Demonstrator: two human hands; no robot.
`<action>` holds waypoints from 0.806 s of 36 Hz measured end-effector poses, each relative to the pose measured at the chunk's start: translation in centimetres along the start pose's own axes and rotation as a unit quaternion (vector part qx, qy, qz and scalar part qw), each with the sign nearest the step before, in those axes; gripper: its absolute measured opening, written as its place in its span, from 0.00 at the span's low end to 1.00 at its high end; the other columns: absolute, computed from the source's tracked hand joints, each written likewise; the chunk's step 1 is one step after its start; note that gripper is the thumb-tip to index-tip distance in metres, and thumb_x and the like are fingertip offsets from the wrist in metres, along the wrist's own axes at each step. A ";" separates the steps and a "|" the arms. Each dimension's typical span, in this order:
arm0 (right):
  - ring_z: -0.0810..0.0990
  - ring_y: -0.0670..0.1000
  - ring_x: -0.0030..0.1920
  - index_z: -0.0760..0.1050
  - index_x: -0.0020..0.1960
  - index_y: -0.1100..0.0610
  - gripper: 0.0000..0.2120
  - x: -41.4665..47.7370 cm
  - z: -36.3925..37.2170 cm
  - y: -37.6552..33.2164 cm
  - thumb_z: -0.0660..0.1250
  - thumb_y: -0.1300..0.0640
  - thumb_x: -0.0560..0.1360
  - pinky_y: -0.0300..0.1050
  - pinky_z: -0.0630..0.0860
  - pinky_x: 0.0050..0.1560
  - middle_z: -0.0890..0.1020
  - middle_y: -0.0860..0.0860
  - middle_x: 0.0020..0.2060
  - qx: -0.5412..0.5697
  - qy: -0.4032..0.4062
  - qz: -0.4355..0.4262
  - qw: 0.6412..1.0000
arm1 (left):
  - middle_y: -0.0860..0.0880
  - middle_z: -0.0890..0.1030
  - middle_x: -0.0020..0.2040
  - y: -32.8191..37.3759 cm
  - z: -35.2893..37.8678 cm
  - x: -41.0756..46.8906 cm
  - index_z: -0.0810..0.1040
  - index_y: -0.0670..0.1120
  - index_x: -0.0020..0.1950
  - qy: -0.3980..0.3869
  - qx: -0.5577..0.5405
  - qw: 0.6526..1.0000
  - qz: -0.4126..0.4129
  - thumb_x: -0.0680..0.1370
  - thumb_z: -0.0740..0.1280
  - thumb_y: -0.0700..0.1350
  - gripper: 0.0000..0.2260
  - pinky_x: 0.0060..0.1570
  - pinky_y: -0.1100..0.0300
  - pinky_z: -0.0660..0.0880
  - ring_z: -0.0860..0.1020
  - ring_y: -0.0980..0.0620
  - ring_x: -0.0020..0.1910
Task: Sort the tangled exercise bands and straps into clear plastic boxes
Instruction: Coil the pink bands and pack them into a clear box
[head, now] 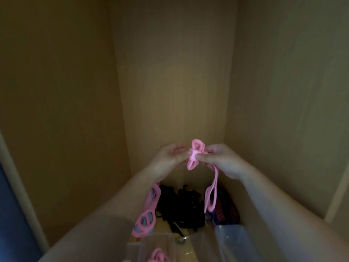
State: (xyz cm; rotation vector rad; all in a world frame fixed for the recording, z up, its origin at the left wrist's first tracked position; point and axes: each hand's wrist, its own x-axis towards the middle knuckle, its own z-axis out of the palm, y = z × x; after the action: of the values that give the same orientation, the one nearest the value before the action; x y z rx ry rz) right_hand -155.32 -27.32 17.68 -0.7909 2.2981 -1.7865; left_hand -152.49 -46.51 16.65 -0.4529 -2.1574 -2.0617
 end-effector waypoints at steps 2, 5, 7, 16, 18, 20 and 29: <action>0.68 0.49 0.29 0.77 0.48 0.72 0.16 0.0 -0.2 -0.4 0.72 0.58 0.72 0.39 0.64 0.30 0.74 0.56 0.30 -0.044 -0.027 -0.003 0.999 | 0.38 0.81 0.57 0.2 -0.3 -0.1 0.75 0.35 0.64 -0.078 -0.003 0.997 -0.021 0.77 0.67 0.43 0.18 0.54 0.57 0.76 0.80 0.46 0.53; 0.71 0.48 0.29 0.80 0.46 0.67 0.12 0.0 -0.4 -0.7 0.72 0.56 0.73 0.38 0.67 0.30 0.76 0.51 0.28 -0.090 -0.053 -0.007 0.995 | 0.39 0.81 0.58 0.4 -0.4 -0.3 0.76 0.39 0.63 -0.145 0.024 0.988 -0.042 0.75 0.68 0.49 0.20 0.58 0.55 0.75 0.79 0.44 0.58; 0.71 0.48 0.29 0.80 0.44 0.65 0.14 -0.1 -0.4 -0.9 0.72 0.53 0.74 0.38 0.67 0.30 0.76 0.52 0.28 -0.132 -0.056 -0.014 0.990 | 0.41 0.81 0.56 0.5 -0.3 -0.4 0.77 0.41 0.61 -0.167 0.034 0.983 -0.061 0.75 0.68 0.48 0.18 0.58 0.57 0.75 0.79 0.45 0.58; 0.76 0.50 0.32 0.82 0.49 0.63 0.11 0.2 0.8 -1.0 0.71 0.55 0.74 0.50 0.75 0.40 0.80 0.59 0.33 -0.101 -0.012 0.009 0.995 | 0.43 0.82 0.52 -0.1 0.5 0.2 0.75 0.40 0.58 -0.041 0.044 0.998 -0.024 0.77 0.67 0.36 0.10 0.47 0.63 0.76 0.81 0.51 0.48; 0.78 0.51 0.32 0.82 0.48 0.64 0.12 0.3 1.0 -1.3 0.73 0.56 0.72 0.51 0.78 0.43 0.81 0.60 0.34 -0.071 0.024 0.029 0.997 | 0.45 0.82 0.46 -0.3 0.7 0.4 0.75 0.42 0.53 -0.003 0.036 0.999 -0.003 0.76 0.68 0.35 0.07 0.39 0.65 0.75 0.81 0.55 0.41; 0.79 0.50 0.31 0.81 0.48 0.64 0.10 0.4 1.0 -1.5 0.74 0.57 0.71 0.47 0.79 0.40 0.82 0.59 0.34 -0.054 0.039 0.049 0.997 | 0.45 0.82 0.44 -0.6 0.8 0.7 0.75 0.43 0.51 0.038 0.043 0.998 0.009 0.75 0.70 0.35 0.08 0.36 0.64 0.75 0.81 0.54 0.38; 0.79 0.51 0.34 0.81 0.43 0.59 0.15 0.2 1.5 -1.8 0.70 0.46 0.74 0.49 0.78 0.43 0.83 0.56 0.36 -0.111 0.035 0.057 0.992 | 0.54 0.77 0.35 -1.2 1.0 0.6 0.70 0.50 0.39 0.151 0.220 0.963 0.050 0.66 0.78 0.48 0.16 0.34 0.59 0.70 0.73 0.56 0.32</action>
State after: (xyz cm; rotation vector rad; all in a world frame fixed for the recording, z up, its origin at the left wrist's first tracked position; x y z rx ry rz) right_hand -154.30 -29.01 19.00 -0.6212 2.5634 -1.5547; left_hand -153.29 -45.48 15.63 -0.1733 -2.2497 -1.4252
